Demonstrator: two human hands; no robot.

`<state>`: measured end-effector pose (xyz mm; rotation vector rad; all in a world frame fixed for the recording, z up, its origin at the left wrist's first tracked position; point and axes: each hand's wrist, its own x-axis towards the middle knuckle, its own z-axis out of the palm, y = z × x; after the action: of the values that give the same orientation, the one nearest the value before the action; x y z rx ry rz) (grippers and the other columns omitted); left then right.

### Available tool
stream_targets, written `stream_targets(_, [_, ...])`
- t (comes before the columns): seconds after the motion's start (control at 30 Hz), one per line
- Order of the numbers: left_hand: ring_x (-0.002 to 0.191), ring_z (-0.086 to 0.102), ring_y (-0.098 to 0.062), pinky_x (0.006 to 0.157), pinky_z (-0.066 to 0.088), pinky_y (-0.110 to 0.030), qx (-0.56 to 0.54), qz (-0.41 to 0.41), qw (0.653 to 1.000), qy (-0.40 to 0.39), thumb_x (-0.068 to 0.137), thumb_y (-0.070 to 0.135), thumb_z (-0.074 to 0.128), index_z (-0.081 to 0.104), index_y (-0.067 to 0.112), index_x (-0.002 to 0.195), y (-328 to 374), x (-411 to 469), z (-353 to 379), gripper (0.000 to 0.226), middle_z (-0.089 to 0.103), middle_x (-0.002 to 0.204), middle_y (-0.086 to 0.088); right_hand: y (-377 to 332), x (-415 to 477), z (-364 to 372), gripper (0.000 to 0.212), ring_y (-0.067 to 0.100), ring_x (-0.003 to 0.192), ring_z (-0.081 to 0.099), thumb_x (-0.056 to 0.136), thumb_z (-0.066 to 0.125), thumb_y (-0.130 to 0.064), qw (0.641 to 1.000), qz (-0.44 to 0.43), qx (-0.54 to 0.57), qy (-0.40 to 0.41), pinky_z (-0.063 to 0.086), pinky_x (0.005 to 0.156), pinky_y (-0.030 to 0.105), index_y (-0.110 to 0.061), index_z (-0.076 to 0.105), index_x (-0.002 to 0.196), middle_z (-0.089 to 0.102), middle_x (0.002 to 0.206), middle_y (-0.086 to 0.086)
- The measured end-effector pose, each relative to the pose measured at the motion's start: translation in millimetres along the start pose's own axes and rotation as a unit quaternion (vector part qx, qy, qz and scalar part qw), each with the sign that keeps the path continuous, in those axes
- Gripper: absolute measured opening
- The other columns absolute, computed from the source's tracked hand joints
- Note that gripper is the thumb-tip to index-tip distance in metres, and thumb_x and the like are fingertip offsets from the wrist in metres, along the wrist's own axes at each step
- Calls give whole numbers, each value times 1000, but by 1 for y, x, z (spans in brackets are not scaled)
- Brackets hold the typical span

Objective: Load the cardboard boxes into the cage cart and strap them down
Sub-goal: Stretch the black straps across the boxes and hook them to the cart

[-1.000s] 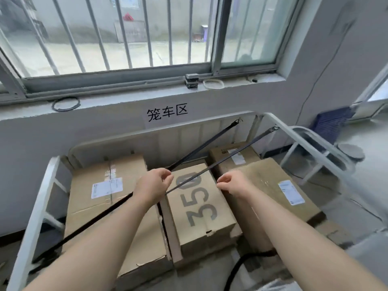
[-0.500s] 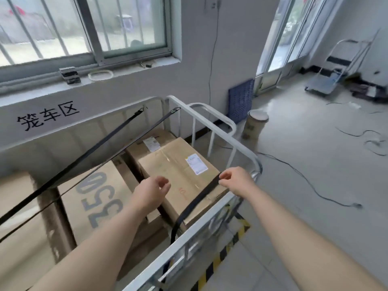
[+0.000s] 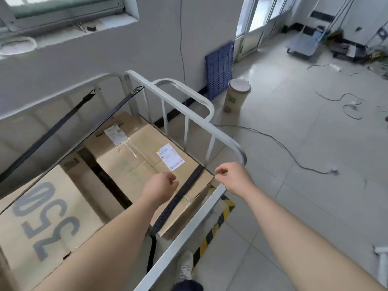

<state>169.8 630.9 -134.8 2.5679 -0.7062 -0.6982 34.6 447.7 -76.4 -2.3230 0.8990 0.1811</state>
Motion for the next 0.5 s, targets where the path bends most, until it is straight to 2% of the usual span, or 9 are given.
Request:
stream_targets(0.2, [109, 60, -21, 89, 51, -34, 36, -10, 996, -79, 94, 33, 52, 56, 17, 131, 3, 76, 42, 40, 63, 123, 0, 11, 59, 14, 28, 14, 111, 59, 91, 61, -26, 1000, 18, 14, -21, 44, 92, 25, -20, 67, 118, 67, 119, -5])
stream_targets(0.3, [112, 58, -23, 89, 52, -35, 62, -18, 991, -116, 92, 32, 55, 52, 14, 133, 4, 97, 63, 45, 60, 127, -3, 19, 75, 24, 27, 15, 110, 60, 91, 61, -25, 999, 34, 25, -31, 46, 94, 27, -20, 68, 116, 68, 117, -5])
stream_targets(0.37, [105, 60, -24, 84, 54, -36, 70, -31, 987, -142, 91, 32, 59, 51, 11, 129, 5, 108, 77, 44, 61, 119, -5, 27, 83, 29, 26, 14, 110, 60, 91, 61, -26, 998, 47, 30, -34, 47, 95, 29, -21, 68, 116, 68, 116, -6])
stream_targets(0.5, [82, 58, -18, 64, 51, -30, 72, -45, 984, -157, 87, 24, 64, 50, 14, 118, 3, 122, 101, 36, 57, 94, 0, 35, 95, 31, 27, 10, 109, 59, 92, 60, -28, 996, 57, 56, -33, 47, 95, 27, -23, 67, 117, 67, 117, -9])
